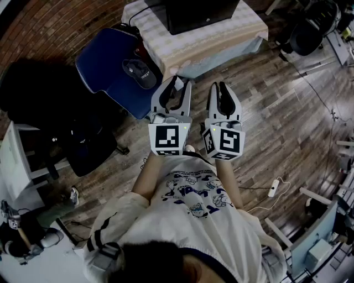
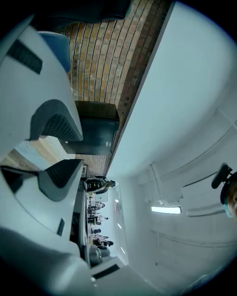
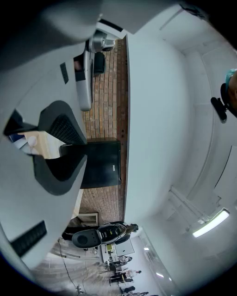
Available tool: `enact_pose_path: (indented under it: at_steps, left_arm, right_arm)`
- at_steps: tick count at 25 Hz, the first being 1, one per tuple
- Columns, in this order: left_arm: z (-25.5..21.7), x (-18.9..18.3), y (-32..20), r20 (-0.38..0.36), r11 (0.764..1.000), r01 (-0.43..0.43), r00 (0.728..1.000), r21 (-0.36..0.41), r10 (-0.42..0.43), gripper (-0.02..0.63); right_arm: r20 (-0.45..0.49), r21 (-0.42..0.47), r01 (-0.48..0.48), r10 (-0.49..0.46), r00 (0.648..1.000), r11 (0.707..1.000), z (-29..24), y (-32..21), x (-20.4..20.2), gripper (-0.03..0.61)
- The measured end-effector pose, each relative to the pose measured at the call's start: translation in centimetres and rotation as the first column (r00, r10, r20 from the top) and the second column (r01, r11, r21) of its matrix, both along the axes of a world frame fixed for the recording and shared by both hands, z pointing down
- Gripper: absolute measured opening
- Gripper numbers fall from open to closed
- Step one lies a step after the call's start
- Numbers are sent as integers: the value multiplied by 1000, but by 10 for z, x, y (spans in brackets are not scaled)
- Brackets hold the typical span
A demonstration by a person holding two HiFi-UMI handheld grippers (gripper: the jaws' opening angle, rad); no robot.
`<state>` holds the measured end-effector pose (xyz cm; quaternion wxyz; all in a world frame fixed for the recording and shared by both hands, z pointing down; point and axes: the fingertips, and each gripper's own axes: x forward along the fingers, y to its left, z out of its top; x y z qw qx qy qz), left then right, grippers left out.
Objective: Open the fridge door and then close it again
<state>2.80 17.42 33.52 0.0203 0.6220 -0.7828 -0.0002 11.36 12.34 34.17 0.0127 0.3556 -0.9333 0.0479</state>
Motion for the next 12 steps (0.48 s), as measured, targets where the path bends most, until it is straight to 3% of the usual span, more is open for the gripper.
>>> enact_pose_path:
  at_steps: [12]
  left_arm:
    - [5,-25,-21,-7,1000,-9,1000,-7,9,135]
  right_arm:
    - [-14,-8,-4,4,1000,1000,6,-20,-27,69]
